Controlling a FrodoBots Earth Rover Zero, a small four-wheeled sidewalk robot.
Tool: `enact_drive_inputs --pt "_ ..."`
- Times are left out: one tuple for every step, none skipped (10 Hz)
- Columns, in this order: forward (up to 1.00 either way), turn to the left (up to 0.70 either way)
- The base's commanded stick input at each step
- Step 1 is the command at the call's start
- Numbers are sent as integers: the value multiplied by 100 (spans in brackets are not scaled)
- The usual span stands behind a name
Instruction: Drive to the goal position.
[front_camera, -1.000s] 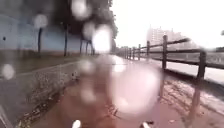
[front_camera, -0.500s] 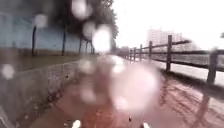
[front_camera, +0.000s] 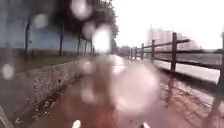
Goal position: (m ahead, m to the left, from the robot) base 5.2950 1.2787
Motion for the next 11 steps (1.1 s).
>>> enact_drive_inputs --pt "70 0" --pt "70 0" --pt "70 0" --pt "70 0" --pt "70 0" --pt "70 0" --pt "70 0" --pt "70 0" --pt "70 0" --pt "70 22" --pt "70 27"
